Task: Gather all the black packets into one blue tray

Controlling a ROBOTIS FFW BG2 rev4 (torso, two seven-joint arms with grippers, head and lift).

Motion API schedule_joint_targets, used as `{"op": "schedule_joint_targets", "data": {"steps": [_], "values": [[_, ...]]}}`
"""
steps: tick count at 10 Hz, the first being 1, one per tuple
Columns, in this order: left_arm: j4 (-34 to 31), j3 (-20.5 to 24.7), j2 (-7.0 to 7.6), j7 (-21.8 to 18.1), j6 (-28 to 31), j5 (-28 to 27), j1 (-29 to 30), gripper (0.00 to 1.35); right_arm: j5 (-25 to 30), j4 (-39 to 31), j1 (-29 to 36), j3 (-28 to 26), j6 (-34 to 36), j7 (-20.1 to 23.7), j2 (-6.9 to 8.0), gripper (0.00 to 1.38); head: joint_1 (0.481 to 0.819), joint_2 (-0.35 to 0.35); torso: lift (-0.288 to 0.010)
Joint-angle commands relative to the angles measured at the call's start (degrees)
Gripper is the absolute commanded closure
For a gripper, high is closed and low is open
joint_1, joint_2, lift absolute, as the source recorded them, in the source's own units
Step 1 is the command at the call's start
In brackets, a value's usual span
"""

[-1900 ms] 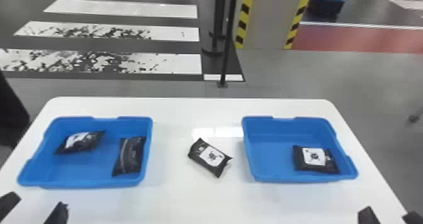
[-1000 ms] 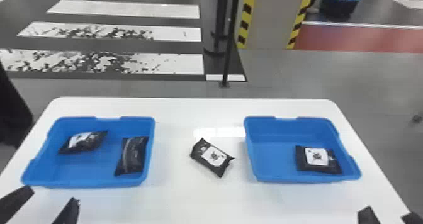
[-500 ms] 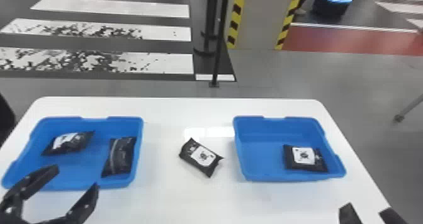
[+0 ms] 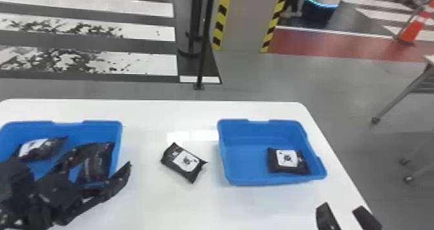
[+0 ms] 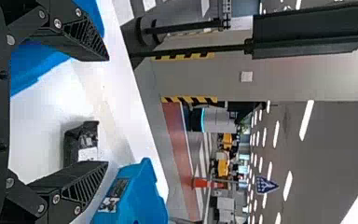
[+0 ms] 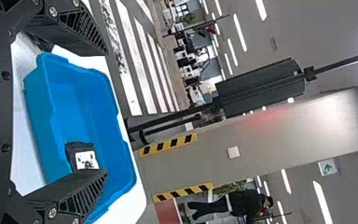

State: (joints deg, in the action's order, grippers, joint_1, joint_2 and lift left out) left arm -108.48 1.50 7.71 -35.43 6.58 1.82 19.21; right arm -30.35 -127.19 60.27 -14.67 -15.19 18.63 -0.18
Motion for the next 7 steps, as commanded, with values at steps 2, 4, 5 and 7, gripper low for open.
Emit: {"op": "schedule_joint_targets", "data": {"steps": [2, 4, 5, 7], "values": [[9.13, -7.79, 0.9, 0.1, 2.0, 0.01, -8.95, 0.26, -0.16, 0.42, -0.37, 0.16, 0.0, 0.0, 0.23, 0.13, 0.695, -0.282, -0.11], [16.02, -14.3, 1.61, 0.71, 4.39, -0.45, -15.42, 0.26, -0.27, 0.7, -0.79, 0.27, 0.0, 0.0, 0.23, 0.13, 0.695, -0.341, -0.11], [18.7, -16.7, 1.78, 1.15, 4.53, -0.56, -18.23, 0.26, -0.39, 0.84, -0.93, 0.5, 0.0, 0.0, 0.23, 0.13, 0.695, -0.35, -0.11], [24.46, -19.33, 1.78, 2.03, 6.08, -1.82, -23.29, 0.26, -1.19, 1.55, -1.49, 1.98, 0.0, 0.0, 0.23, 0.13, 0.695, -0.35, -0.11]]}}
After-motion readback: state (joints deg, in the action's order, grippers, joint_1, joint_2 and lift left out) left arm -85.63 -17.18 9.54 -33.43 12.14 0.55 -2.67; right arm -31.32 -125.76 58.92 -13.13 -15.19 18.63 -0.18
